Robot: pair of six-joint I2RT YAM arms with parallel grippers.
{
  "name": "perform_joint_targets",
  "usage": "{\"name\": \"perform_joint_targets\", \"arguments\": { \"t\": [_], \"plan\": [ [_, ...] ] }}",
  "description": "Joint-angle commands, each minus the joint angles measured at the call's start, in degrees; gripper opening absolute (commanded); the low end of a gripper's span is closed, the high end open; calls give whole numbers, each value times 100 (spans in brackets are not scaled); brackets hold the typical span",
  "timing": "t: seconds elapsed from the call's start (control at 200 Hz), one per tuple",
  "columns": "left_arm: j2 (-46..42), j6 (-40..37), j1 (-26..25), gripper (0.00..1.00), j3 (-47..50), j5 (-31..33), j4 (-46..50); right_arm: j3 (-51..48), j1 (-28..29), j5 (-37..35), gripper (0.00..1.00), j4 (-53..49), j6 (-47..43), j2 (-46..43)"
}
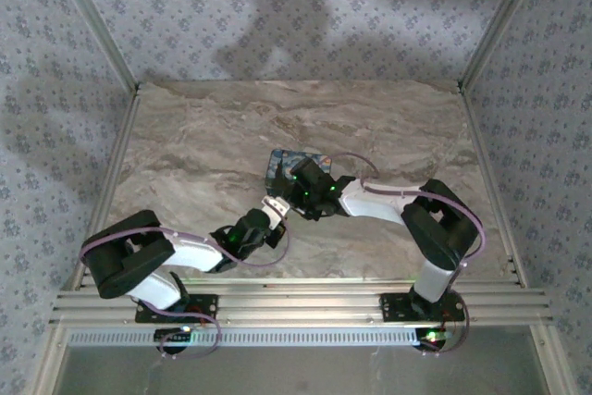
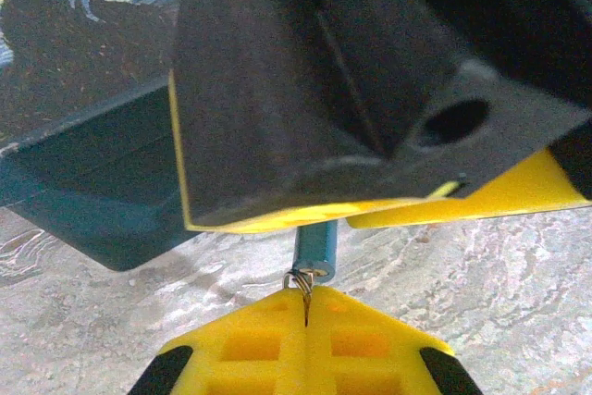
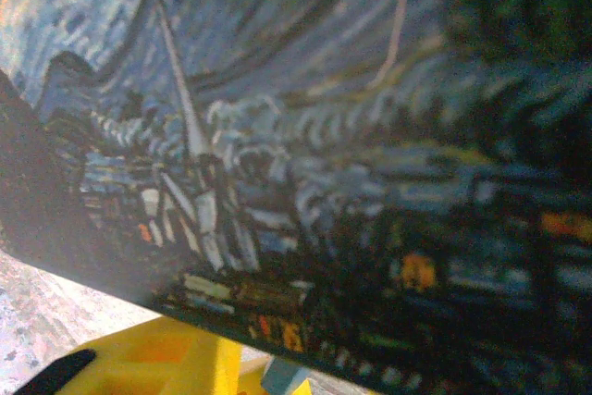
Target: Unlock a padlock with a key
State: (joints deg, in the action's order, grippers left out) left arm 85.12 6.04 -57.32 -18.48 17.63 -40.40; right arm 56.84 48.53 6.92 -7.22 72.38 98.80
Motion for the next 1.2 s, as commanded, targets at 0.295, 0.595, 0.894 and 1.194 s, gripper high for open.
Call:
{"name": "perform_joint_targets", "arguments": {
  "t": [0.295, 0.595, 0.894, 1.194],
  "plan": [
    [-178, -97, -86, 0, -165, 157, 14, 100, 159, 116, 7, -279, 17, 61],
    [-512, 243, -61, 10, -164, 68, 309, -71, 100, -17, 0, -326, -257, -256],
    [-1023, 923, 218, 40, 12, -346, 651, -155, -323, 475, 0, -616, -2038, -559],
    [-2075, 1378, 554, 42, 222, -572, 1395, -495, -902, 1002, 0, -749, -3479, -1241]
  ]
}}
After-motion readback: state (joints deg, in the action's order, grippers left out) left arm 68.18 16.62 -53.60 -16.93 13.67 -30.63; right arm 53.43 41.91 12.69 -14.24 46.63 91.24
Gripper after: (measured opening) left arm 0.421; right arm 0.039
